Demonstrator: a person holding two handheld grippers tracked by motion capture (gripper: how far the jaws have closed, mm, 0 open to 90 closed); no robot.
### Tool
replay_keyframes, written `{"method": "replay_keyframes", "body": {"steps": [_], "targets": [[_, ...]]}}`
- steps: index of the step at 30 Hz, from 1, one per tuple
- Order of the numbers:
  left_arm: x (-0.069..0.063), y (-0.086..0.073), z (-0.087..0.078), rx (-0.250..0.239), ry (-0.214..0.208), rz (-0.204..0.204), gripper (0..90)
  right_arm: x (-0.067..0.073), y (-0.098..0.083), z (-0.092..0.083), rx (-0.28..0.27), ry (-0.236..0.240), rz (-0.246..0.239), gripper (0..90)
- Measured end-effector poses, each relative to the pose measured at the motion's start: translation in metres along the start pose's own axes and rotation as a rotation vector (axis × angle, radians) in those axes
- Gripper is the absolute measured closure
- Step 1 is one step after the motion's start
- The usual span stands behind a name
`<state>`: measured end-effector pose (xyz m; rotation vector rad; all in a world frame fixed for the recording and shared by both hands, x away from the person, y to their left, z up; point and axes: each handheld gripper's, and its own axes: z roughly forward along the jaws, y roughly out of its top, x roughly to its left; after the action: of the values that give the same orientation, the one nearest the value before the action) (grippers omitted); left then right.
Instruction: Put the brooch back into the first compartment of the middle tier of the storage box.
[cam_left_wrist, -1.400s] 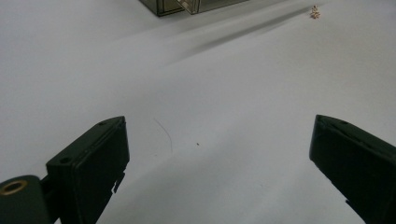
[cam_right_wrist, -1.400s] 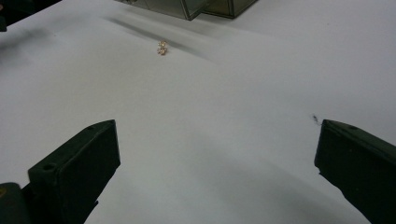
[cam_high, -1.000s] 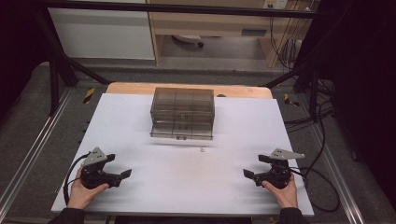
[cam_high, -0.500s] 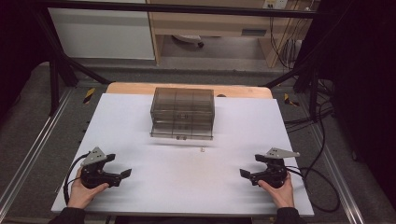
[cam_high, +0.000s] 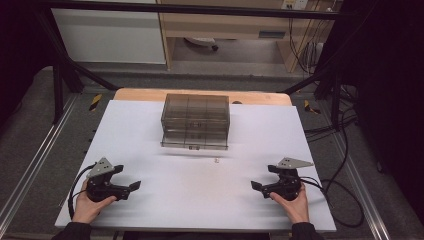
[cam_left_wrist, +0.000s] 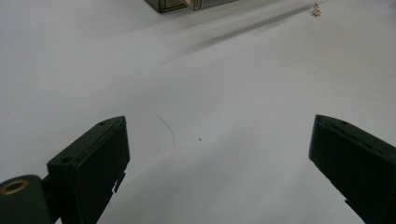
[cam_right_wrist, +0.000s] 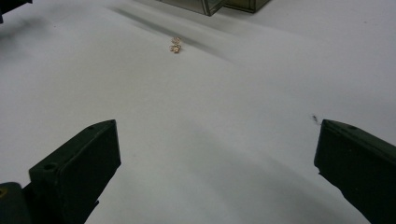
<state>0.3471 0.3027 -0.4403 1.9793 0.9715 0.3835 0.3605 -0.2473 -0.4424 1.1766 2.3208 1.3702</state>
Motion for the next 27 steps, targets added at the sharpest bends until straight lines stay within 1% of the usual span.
{"method": "replay_keyframes", "body": {"steps": [7, 9, 13, 17, 24, 25, 27], "targets": [[0.000, 0.000, -0.001, -0.006, 0.000, -0.003, 5.3, 0.005, 0.005, 0.006, 0.004, 0.004, 0.004, 0.7], [0.000, -0.001, -0.001, -0.006, 0.000, -0.005, 5.3, 0.007, 0.007, 0.010, 0.008, -0.002, -0.003, 0.7], [0.000, -0.001, -0.001, -0.007, 0.001, -0.004, 5.3, 0.009, 0.010, 0.013, 0.005, 0.005, -0.002, 0.7], [0.000, -0.001, -0.001, -0.005, 0.003, -0.005, 5.4, 0.011, 0.013, 0.016, 0.002, 0.001, 0.000, 0.7], [0.000, -0.001, -0.001, -0.003, 0.002, -0.003, 5.4, 0.015, 0.019, 0.023, 0.013, 0.002, -0.007, 0.7], [0.000, -0.001, -0.001, -0.003, 0.001, -0.004, 5.4, 0.017, 0.021, 0.026, 0.015, 0.002, -0.014, 0.7], [0.000, -0.001, -0.001, -0.003, 0.003, -0.003, 5.5, 0.019, 0.022, 0.028, 0.021, 0.005, -0.009, 0.8]]}}
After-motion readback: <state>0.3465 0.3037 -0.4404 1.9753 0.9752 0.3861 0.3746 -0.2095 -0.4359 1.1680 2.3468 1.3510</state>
